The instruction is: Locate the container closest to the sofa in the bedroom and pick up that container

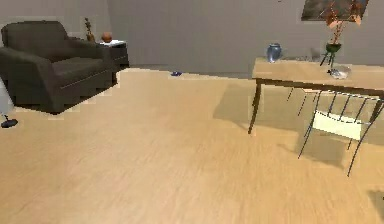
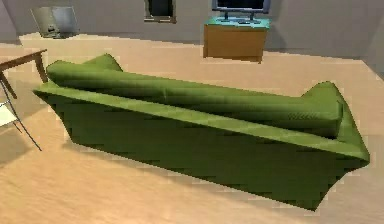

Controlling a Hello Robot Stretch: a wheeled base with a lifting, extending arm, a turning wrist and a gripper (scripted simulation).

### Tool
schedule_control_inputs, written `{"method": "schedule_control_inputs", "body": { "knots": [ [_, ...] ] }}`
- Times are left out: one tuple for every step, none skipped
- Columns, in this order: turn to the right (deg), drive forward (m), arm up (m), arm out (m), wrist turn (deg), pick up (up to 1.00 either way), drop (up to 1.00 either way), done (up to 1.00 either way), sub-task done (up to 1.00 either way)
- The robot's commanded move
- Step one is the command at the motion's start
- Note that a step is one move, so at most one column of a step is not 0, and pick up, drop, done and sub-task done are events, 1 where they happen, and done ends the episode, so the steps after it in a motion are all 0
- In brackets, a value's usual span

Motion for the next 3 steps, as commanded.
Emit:
{"method": "schedule_control_inputs", "body": {
  "knots": [
    [0.0, 1.0, 0.0, 0.0, 0.0, 0.0, 0.0, 0.0, 0.0],
    [0.0, 1.0, 0.0, 0.0, 0.0, 0.0, 0.0, 0.0, 0.0],
    [18.0, 0.0, 0.0, 0.0, 0.0, 0.0, 0.0, 0.0, 0.0]
  ]
}}
